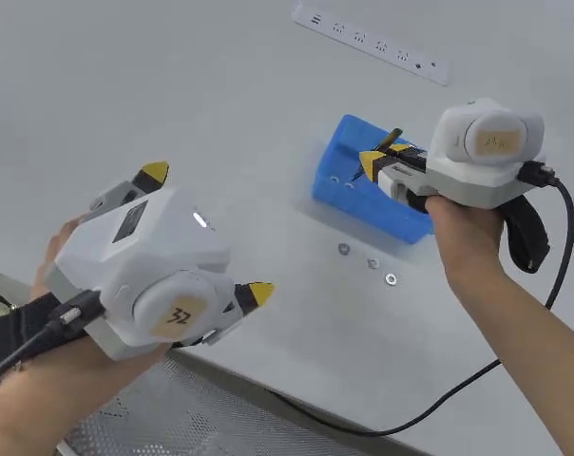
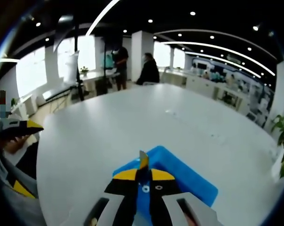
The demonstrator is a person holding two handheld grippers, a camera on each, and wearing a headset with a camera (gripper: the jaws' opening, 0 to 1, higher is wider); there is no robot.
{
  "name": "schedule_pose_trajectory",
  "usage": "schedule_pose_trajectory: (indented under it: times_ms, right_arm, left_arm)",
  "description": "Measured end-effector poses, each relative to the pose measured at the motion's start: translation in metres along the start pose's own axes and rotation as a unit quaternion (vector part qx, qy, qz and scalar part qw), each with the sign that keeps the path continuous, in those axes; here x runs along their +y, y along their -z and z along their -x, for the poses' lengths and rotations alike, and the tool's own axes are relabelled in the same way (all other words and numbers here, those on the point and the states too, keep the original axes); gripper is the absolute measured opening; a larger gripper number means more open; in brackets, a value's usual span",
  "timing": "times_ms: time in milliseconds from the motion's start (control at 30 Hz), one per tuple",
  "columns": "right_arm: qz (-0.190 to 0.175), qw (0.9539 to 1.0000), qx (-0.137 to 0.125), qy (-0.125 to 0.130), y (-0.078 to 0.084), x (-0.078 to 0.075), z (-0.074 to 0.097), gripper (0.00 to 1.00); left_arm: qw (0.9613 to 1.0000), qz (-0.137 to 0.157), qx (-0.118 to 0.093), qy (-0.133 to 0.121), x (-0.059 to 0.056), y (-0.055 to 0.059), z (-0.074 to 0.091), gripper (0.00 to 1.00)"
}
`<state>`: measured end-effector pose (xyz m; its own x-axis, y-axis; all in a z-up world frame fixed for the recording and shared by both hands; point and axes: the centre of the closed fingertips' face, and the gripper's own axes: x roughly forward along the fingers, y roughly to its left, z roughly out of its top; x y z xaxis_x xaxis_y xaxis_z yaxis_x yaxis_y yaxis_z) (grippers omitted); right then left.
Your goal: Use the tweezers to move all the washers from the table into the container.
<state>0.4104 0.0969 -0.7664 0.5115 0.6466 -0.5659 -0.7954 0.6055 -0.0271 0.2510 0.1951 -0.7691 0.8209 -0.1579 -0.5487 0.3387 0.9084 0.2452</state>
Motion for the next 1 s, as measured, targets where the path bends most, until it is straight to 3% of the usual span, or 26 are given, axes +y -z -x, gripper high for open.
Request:
schedule_pose_trajectory:
  times_ms: [167, 333, 533, 767, 1000]
  right_arm:
    - [-0.001, 0.9999, -0.015, -0.004, -0.01, 0.005, 0.015, 0.05]
    - [-0.004, 0.9995, -0.028, -0.014, -0.019, 0.02, 0.033, 0.05]
    - [-0.005, 0.9992, -0.034, -0.022, -0.02, 0.033, 0.048, 0.05]
    - [-0.016, 0.9992, -0.022, -0.029, -0.005, 0.042, 0.054, 0.05]
    - [-0.03, 0.9989, 0.003, -0.035, 0.022, 0.053, 0.047, 0.05]
  left_arm:
    - [1.0, -0.002, 0.0, 0.001, -0.001, 0.0, 0.0, 0.96]
    - [1.0, 0.001, 0.0, 0.002, 0.0, 0.0, 0.0, 0.96]
    - [1.0, 0.001, -0.001, 0.002, 0.0, 0.0, 0.0, 0.97]
    - [1.0, 0.001, -0.002, 0.003, 0.0, 0.0, 0.0, 0.97]
    - [1.0, 0.0, 0.0, 0.001, 0.0, 0.001, 0.0, 0.96]
